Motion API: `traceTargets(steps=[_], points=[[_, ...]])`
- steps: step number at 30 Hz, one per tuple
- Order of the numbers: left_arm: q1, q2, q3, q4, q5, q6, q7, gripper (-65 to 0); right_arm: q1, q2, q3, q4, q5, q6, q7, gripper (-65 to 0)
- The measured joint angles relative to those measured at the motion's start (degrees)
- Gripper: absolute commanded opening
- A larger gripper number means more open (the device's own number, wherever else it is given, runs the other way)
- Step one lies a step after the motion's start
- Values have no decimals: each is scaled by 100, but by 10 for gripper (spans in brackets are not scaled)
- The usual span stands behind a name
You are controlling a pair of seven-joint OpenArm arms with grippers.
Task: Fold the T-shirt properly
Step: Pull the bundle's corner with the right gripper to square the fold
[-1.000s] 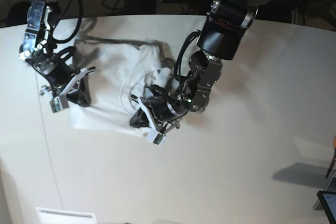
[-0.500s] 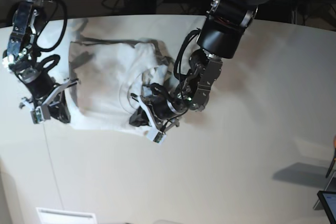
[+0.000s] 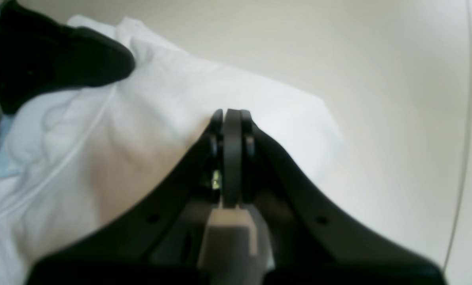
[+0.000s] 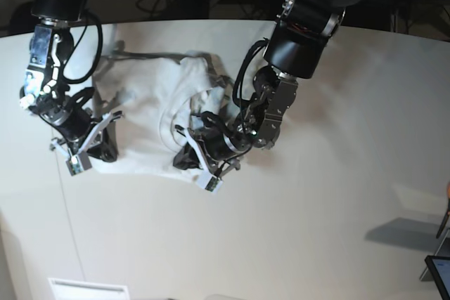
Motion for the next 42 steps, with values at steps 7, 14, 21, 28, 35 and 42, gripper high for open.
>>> traceTargets(steps=[7, 14, 21, 28, 35, 42], points=[[2, -2, -2, 0, -2, 0, 0, -650, 363, 50, 17, -909, -17, -35, 260, -650], [2, -2, -2, 0, 0, 0, 2, -650, 566, 481, 17, -1878, 17, -39, 833, -650], [11, -2, -13, 28, 0, 0, 4, -650, 466, 723, 17, -1631, -28, -63, 925, -650], [251, -42, -22, 675, 72, 24, 225, -650, -363, 721, 350, -83, -44, -66, 916, -650], [763, -90, -22, 2017, 114, 33, 695, -650, -1335, 702, 358, 955, -26, -24, 957, -650], [1646, -402, -26, 3801, 90, 22, 1360, -650, -1484, 549, 804, 1036, -68, -61, 938, -650]])
